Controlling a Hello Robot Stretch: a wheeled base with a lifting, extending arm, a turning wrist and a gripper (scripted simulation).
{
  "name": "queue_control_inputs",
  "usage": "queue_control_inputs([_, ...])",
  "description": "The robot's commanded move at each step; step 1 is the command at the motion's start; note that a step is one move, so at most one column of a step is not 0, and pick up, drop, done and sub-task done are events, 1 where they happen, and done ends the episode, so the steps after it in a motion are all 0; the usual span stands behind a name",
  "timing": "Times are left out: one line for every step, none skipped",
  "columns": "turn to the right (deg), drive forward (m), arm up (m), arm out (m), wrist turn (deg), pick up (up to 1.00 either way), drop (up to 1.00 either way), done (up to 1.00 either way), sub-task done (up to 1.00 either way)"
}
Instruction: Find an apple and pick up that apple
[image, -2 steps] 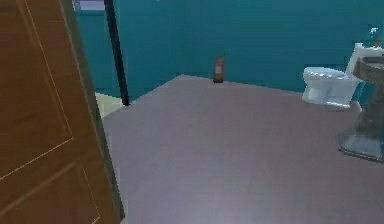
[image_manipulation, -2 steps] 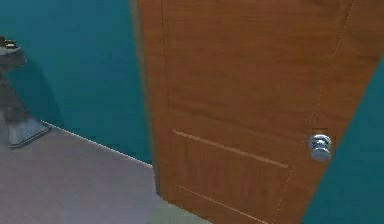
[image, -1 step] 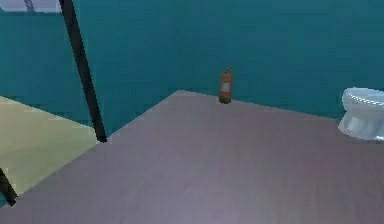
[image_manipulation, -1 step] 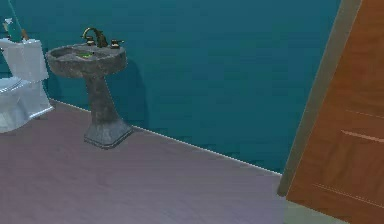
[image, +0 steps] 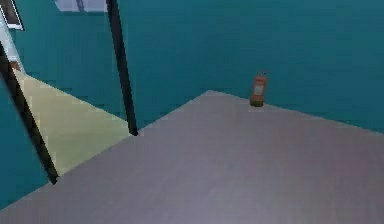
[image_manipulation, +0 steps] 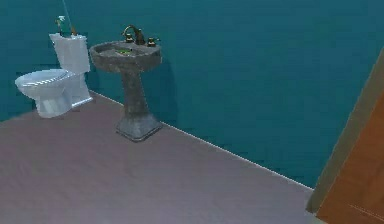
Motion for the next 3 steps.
queue_control_inputs([0.0, 0.3, 0.0, 0.0, 0.0, 0.0, 0.0, 0.0, 0.0])
queue_control_inputs([-33.0, 0.0, 0.0, 0.0, 0.0, 0.0, 0.0, 0.0, 0.0])
queue_control_inputs([0.0, 1.0, 0.0, 0.0, 0.0, 0.0, 0.0, 0.0, 0.0])
